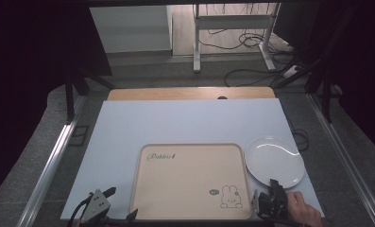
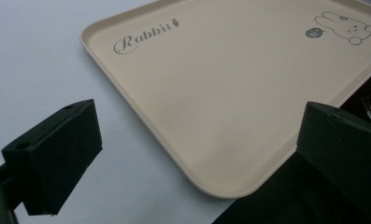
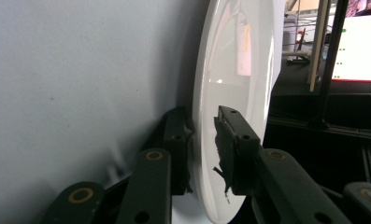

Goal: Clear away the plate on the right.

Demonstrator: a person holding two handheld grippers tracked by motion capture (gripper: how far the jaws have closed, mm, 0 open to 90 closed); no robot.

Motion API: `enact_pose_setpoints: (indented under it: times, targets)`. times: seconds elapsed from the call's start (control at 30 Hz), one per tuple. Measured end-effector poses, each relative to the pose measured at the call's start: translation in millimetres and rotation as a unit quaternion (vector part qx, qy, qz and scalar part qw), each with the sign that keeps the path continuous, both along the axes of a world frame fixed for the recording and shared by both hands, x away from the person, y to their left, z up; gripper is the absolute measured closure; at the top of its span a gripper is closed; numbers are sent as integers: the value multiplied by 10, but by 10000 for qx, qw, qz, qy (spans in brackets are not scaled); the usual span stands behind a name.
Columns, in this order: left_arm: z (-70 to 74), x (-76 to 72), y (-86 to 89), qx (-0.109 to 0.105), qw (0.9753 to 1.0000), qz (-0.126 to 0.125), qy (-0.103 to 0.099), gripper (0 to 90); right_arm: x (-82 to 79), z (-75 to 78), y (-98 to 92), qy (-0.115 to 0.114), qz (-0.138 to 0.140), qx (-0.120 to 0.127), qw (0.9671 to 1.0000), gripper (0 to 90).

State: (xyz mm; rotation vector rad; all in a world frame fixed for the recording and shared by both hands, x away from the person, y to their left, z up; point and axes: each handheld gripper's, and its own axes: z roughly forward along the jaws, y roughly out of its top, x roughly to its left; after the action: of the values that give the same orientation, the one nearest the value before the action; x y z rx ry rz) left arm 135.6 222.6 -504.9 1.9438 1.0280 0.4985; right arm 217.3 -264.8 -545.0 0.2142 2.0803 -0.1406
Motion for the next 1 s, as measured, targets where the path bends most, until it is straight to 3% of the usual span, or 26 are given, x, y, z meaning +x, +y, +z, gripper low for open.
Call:
enact_pose_setpoints:
  times: [0.37, 1.0]
  targets:
    - [-2, 2, -5, 12, 10000, -12, 8, 0, 32, -48, 15, 21, 10, -160, 9999, 839]
    - [0, 3, -5, 26, 10000, -8, 0, 0, -31, 20, 54, -430, 20, -181, 9989, 854]
